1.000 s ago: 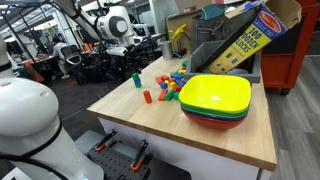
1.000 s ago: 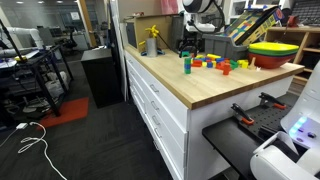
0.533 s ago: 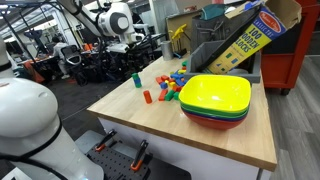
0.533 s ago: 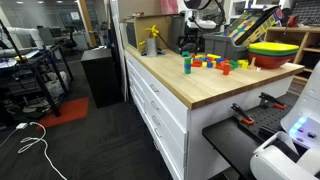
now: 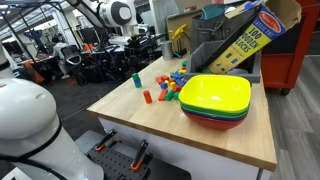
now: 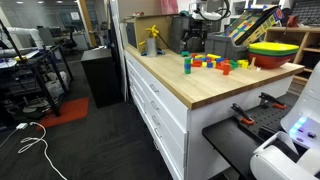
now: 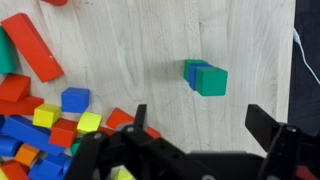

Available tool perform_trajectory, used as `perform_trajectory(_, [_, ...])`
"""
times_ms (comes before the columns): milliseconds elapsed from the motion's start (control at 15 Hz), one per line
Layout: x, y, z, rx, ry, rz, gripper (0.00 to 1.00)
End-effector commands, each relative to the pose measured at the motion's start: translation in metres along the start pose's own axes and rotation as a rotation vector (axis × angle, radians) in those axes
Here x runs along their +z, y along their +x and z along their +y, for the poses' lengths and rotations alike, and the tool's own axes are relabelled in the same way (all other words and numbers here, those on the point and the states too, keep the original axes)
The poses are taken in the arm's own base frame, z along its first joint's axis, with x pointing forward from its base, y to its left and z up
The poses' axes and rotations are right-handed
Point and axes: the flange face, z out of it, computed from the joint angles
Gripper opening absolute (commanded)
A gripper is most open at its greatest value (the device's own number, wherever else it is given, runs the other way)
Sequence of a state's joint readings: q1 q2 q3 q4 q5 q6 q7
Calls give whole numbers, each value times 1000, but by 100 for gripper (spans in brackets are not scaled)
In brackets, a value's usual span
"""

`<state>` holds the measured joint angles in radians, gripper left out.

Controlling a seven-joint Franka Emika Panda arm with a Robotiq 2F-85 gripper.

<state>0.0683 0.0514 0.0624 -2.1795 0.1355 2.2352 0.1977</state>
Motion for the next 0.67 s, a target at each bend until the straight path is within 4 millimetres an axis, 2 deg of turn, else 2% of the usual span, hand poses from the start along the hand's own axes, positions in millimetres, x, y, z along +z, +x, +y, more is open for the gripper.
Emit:
perform_trajectory(0, [-22,-6,5,-19,19,-23,100])
perform_trajectory(333, [-42,-17,9,-6,55,-67,100])
perform_trajectory(400, [-27,-11,5,1,14,-44,100])
perform_trajectory(600, [-27,-12,4,2,16,-47,100])
